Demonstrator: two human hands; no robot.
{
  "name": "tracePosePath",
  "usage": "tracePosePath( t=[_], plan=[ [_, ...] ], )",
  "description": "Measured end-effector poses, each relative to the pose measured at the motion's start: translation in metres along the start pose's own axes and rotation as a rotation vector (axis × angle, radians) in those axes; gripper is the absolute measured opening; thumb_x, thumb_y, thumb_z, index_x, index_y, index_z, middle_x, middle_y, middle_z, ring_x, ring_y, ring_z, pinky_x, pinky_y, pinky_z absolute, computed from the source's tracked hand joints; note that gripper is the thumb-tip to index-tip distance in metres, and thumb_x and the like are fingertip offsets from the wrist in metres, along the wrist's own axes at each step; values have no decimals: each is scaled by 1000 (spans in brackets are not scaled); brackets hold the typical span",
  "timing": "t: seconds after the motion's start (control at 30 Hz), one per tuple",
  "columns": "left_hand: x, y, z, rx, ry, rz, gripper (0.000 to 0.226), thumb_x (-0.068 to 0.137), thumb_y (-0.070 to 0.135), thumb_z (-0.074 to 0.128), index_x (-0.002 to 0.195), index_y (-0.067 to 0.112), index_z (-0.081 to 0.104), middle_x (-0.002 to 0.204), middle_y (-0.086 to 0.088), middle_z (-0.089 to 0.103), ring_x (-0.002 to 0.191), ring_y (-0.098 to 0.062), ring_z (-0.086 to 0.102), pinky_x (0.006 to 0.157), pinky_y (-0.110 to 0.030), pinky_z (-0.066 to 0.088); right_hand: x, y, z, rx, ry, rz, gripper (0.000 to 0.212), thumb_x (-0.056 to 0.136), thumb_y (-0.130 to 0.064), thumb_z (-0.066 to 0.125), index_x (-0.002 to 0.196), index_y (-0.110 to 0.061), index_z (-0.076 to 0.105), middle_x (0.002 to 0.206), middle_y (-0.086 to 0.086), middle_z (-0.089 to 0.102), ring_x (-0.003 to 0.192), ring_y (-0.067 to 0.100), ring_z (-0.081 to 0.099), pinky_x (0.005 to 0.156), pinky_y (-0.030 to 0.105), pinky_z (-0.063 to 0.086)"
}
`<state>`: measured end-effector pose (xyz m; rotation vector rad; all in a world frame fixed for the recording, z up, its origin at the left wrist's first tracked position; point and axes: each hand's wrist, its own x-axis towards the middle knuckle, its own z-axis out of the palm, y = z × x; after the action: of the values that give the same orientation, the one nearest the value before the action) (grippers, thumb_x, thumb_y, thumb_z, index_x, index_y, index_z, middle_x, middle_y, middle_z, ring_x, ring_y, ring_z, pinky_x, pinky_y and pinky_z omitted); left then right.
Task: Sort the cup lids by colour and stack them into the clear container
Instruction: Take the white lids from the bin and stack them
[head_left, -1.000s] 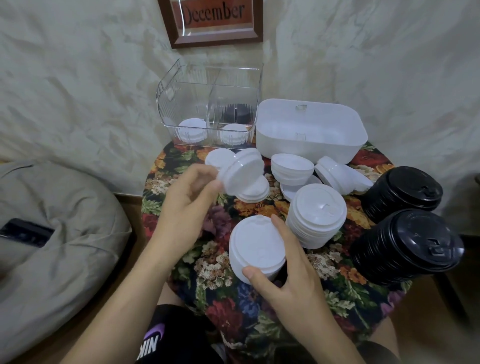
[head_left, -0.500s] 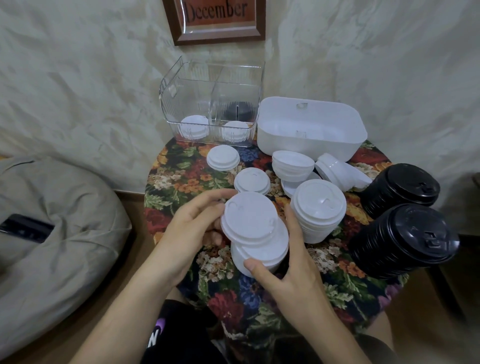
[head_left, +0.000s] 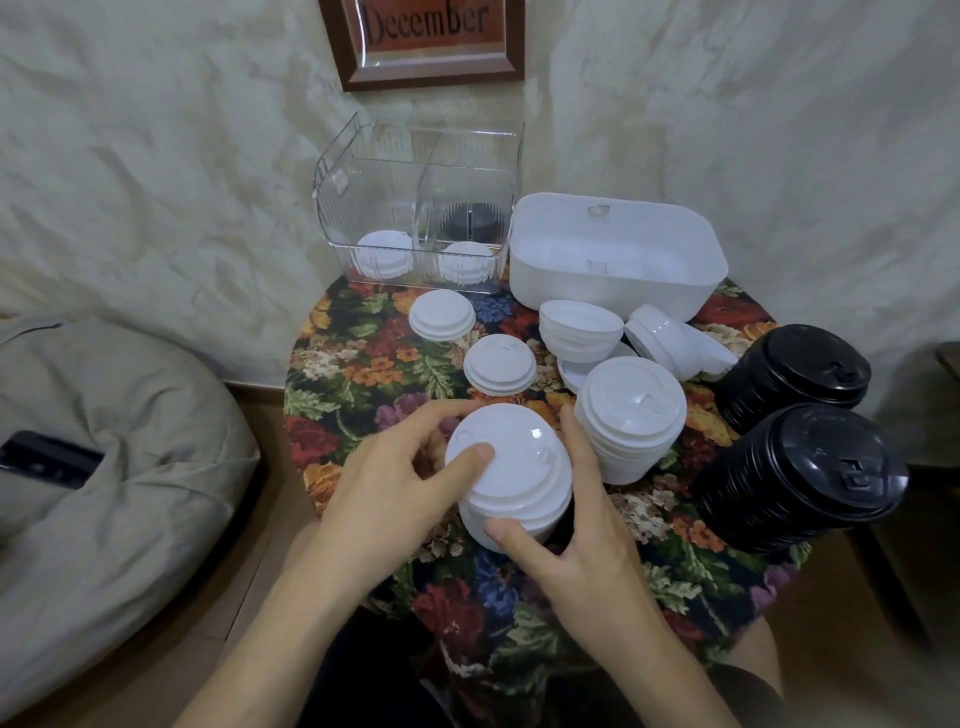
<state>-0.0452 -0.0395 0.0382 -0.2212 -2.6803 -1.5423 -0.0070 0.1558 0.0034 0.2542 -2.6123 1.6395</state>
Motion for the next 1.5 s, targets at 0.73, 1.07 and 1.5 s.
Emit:
tracePosePath(
  t=[0.73, 1.07, 1.5],
  plan=[
    [10, -11, 14, -484, -122, -87, 15, 98, 21, 65, 112, 16, 70, 109, 4, 76, 103, -11, 71, 84, -21, 53, 1, 0, 2, -1, 3, 33, 87, 74, -82, 63, 147, -66, 19, 151, -47, 22, 140, -18, 25, 103, 17, 33],
    [47, -24, 12, -167, -7, 28, 19, 96, 33, 70, 114, 28, 72, 109, 14, 73, 105, -4, 67, 94, -34, 55, -7, 1, 0, -74, 44, 34, 81, 80, -71, 69, 145, -66, 22, 147, -50, 23, 135, -23, 23, 103, 16, 30],
    [110, -39, 37, 529, 55, 267, 54, 88, 52, 74, 134, 26, 66, 138, 5, 64, 121, -26, 57, 101, -36, 40, -6, 1, 0, -100, 29, 39, 81, 76, -79, 59, 145, -68, 16, 146, -53, 17, 135, -25, 20, 106, 21, 32]
  ],
)
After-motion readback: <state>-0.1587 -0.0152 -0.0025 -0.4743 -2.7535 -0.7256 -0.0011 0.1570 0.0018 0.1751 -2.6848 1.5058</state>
